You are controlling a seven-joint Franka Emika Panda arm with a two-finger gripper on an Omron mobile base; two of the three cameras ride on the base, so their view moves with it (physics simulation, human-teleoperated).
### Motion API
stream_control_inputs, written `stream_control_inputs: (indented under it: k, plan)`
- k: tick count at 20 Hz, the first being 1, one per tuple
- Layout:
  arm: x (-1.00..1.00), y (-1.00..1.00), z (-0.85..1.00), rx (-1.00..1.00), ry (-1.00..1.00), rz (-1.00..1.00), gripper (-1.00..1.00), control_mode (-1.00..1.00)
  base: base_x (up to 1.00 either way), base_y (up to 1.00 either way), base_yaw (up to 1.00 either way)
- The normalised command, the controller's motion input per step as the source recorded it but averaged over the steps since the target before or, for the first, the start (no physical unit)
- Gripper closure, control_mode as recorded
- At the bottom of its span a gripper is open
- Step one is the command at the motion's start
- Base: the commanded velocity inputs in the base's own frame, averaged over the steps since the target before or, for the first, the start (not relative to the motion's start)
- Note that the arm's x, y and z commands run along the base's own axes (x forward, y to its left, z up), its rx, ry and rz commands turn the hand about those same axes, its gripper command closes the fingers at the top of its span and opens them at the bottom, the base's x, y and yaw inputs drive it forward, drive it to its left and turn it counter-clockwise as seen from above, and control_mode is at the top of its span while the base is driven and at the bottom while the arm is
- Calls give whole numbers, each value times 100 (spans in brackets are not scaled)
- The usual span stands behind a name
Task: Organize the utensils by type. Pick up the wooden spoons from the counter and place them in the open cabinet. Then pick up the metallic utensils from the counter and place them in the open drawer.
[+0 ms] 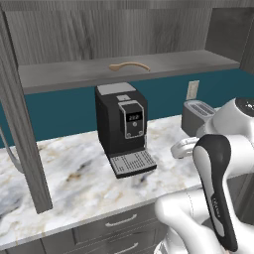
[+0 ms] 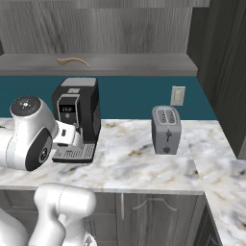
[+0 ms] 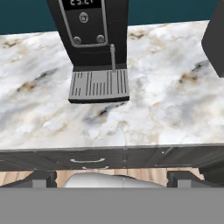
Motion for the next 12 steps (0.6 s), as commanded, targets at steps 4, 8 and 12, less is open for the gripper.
stream_control_inputs:
  k: [4,8,12]
  plan:
    - [0,0,0,0,0,0,-100,-100,0,0,0]
    - [-8,0,-3,0,1,0,-100,100,-23,0,0]
    - [0,0,0,0,0,0,-100,100,-58,0,0]
